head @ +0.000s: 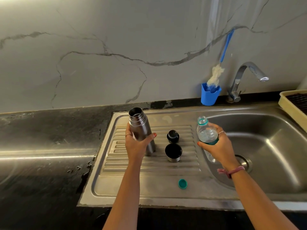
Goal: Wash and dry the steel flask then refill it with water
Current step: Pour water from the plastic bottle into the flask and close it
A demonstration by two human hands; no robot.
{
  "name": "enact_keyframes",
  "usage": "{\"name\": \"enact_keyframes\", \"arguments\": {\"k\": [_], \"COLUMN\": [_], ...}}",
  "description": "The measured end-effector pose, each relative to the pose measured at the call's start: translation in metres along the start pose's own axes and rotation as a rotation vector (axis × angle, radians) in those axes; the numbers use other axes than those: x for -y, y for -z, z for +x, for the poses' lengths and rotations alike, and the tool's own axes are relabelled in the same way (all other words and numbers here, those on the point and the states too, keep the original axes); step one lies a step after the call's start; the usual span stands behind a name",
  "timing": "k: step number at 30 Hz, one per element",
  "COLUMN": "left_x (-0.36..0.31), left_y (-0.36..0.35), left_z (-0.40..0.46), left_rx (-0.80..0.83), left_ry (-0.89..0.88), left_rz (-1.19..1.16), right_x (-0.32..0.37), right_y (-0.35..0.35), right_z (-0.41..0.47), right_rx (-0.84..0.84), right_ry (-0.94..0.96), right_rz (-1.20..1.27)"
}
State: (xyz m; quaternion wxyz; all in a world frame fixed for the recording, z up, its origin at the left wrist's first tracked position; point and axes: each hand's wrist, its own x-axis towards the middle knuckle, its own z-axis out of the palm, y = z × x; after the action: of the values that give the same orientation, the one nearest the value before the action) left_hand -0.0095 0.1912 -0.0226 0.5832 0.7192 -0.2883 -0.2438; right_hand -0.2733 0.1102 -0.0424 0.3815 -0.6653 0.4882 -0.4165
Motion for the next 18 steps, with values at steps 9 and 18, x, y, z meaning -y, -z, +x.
{"name": "enact_keyframes", "arguments": {"k": [9,18], "left_x": [0.030,0.057], "left_y": [-0.005,-0.021], "left_z": [-0.071,-0.128], "left_rx": [-0.048,0.367], "left_ry": [0.105,-0.083], "left_rz": [0.046,0.486], "right_x": [-0.006,-0.013], "right_y": [0.004,0.009], "right_z": [-0.015,-0.031], "right_rx": [0.015,0.021], "right_ry": [-0.036,-0.049], "right_rz": [0.017,-0.001]}}
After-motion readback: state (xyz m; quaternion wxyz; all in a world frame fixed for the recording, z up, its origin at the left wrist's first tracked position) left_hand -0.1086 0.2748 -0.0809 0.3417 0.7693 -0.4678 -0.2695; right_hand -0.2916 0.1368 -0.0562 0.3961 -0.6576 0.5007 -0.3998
